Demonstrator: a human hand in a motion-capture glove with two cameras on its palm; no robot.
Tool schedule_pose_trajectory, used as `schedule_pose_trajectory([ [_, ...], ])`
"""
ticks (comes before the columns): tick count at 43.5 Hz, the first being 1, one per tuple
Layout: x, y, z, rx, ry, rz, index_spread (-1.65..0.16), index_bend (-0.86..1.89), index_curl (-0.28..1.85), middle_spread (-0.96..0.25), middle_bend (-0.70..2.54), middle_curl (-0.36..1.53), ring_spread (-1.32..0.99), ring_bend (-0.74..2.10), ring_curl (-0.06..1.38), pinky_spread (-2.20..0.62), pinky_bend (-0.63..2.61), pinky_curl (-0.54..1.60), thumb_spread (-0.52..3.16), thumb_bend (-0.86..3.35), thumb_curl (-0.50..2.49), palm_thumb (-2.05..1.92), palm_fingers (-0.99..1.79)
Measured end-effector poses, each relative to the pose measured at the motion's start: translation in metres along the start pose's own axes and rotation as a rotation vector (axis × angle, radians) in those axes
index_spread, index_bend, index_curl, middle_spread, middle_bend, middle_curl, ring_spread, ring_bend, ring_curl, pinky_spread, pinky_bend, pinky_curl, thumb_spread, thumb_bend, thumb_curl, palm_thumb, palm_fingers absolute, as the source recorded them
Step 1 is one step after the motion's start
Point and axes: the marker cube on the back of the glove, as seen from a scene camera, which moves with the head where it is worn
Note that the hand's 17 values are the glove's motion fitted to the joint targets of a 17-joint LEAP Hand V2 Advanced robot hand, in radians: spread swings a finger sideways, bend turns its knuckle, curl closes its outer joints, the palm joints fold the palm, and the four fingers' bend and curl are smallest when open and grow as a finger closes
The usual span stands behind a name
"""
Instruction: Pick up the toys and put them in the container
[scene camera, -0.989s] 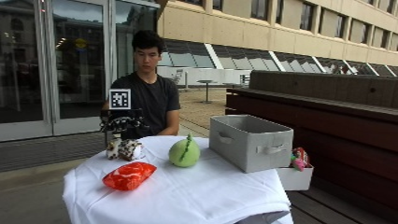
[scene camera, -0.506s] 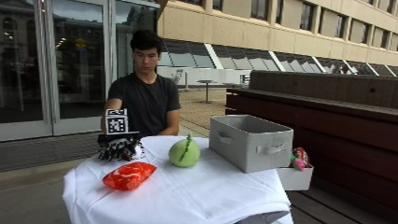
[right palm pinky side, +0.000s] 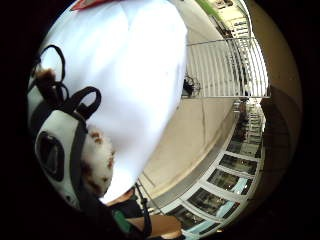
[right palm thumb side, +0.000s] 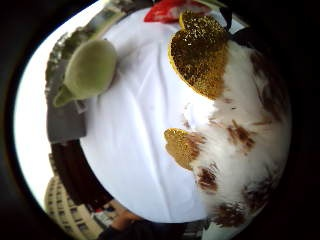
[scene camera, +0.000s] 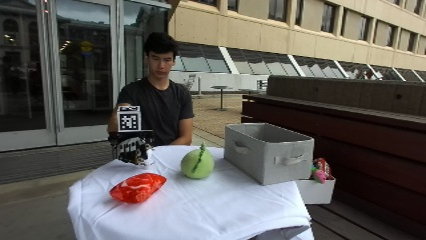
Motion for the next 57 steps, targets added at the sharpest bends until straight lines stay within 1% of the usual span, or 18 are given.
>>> schedule_pose_trajectory([
  [2, -0.004, -0.001, -0.016, -0.007, -0.009, -0.009, -0.31, 0.3, 0.32, -0.23, 0.75, 0.52, -0.34, 0.92, 0.4, -0.44, 0.72, 0.3, 0.84, 0.57, 0.57, 1.07, 1.27],
  [5, -0.013, 0.0, -0.046, 0.037, -0.018, -0.012, -0.31, 0.23, 0.32, -0.25, 0.82, 0.53, -0.35, 0.96, 0.4, -0.44, 0.69, 0.3, 0.79, 0.51, 0.57, 0.99, 1.24],
  [8, -0.03, -0.007, -0.095, 0.153, -0.026, 0.014, -0.31, 0.14, 0.29, -0.27, 0.85, 0.54, -0.38, 1.05, 0.43, -0.45, 0.7, 0.31, 0.74, 0.38, 0.56, 0.85, 1.22],
  [9, -0.036, -0.011, -0.114, 0.207, -0.027, 0.015, -0.32, 0.1, 0.28, -0.28, 0.8, 0.53, -0.38, 1.09, 0.44, -0.45, 0.75, 0.32, 0.72, 0.32, 0.55, 0.77, 1.14],
  [10, -0.042, -0.014, -0.132, 0.258, -0.026, 0.003, -0.33, 0.04, 0.25, -0.29, 0.77, 0.53, -0.39, 1.13, 0.45, -0.45, 0.79, 0.33, 0.74, 0.3, 0.55, 0.73, 1.08],
  [14, -0.068, -0.014, -0.199, 0.39, -0.02, -0.087, -0.34, 0.05, 0.21, -0.32, 0.76, 0.53, -0.4, 1.16, 0.46, -0.45, 0.83, 0.35, 0.71, 0.26, 0.58, 0.71, 1.05],
  [19, -0.131, -0.003, -0.29, 0.483, -0.055, -0.12, -0.35, 0.05, 0.16, -0.36, 0.76, 0.54, -0.41, 1.2, 0.48, -0.45, 0.87, 0.37, 0.7, 0.24, 0.61, 0.69, 1.01],
  [22, -0.174, 0.002, -0.323, 0.498, -0.074, -0.164, -0.36, 0.06, 0.13, -0.37, 0.76, 0.55, -0.41, 1.21, 0.48, -0.45, 0.88, 0.37, 0.69, 0.23, 0.63, 0.69, 1.0],
  [25, -0.222, -0.001, -0.344, 0.516, -0.069, -0.204, -0.36, 0.07, 0.11, -0.38, 0.76, 0.55, -0.41, 1.22, 0.48, -0.45, 0.89, 0.37, 0.69, 0.22, 0.65, 0.7, 0.99],
  [29, -0.284, -0.002, -0.356, 0.536, -0.045, -0.253, -0.37, 0.08, 0.08, -0.4, 0.76, 0.56, -0.42, 1.23, 0.48, -0.45, 0.9, 0.37, 0.7, 0.21, 0.67, 0.69, 0.99],
  [34, -0.363, 0.004, -0.356, 0.552, -0.06, -0.321, -0.37, 0.09, 0.06, -0.41, 0.76, 0.57, -0.42, 1.23, 0.48, -0.45, 0.9, 0.37, 0.7, 0.2, 0.7, 0.69, 0.99],
  [41, -0.432, -0.005, -0.333, 0.521, -0.096, -0.388, -0.38, 0.1, 0.03, -0.42, 0.75, 0.58, -0.42, 1.23, 0.48, -0.44, 0.9, 0.37, 0.7, 0.18, 0.74, 0.69, 0.99],
  [48, -0.478, -0.017, -0.298, 0.456, -0.095, -0.432, -0.38, 0.11, 0.0, -0.43, 0.73, 0.59, -0.42, 1.23, 0.47, -0.44, 0.9, 0.37, 0.71, 0.17, 0.78, 0.7, 0.99],
  [52, -0.484, -0.031, -0.281, 0.383, -0.065, -0.451, -0.38, 0.11, -0.01, -0.43, 0.71, 0.59, -0.41, 1.23, 0.47, -0.44, 0.9, 0.37, 0.72, 0.16, 0.79, 0.7, 0.99],
  [54, -0.484, -0.037, -0.274, 0.347, -0.052, -0.459, -0.38, 0.1, -0.01, -0.42, 0.65, 0.58, -0.41, 1.21, 0.47, -0.44, 0.94, 0.38, 0.74, 0.14, 0.79, 0.68, 0.93],
  [55, -0.483, -0.041, -0.272, 0.331, -0.052, -0.464, -0.38, 0.12, 0.0, -0.43, 0.69, 0.59, -0.41, 1.23, 0.47, -0.44, 0.92, 0.37, 0.73, 0.15, 0.8, 0.7, 0.98],
  [56, -0.481, -0.046, -0.269, 0.316, -0.054, -0.469, -0.38, 0.04, -0.03, -0.4, 0.59, 0.56, -0.41, 1.19, 0.45, -0.44, 1.01, 0.4, 0.79, 0.08, 0.77, 0.6, 0.85],
  [57, -0.478, -0.053, -0.267, 0.304, -0.057, -0.474, -0.38, 0.04, -0.02, -0.38, 0.56, 0.56, -0.41, 1.2, 0.46, -0.44, 1.04, 0.41, 0.82, 0.07, 0.76, 0.57, 0.82],
])
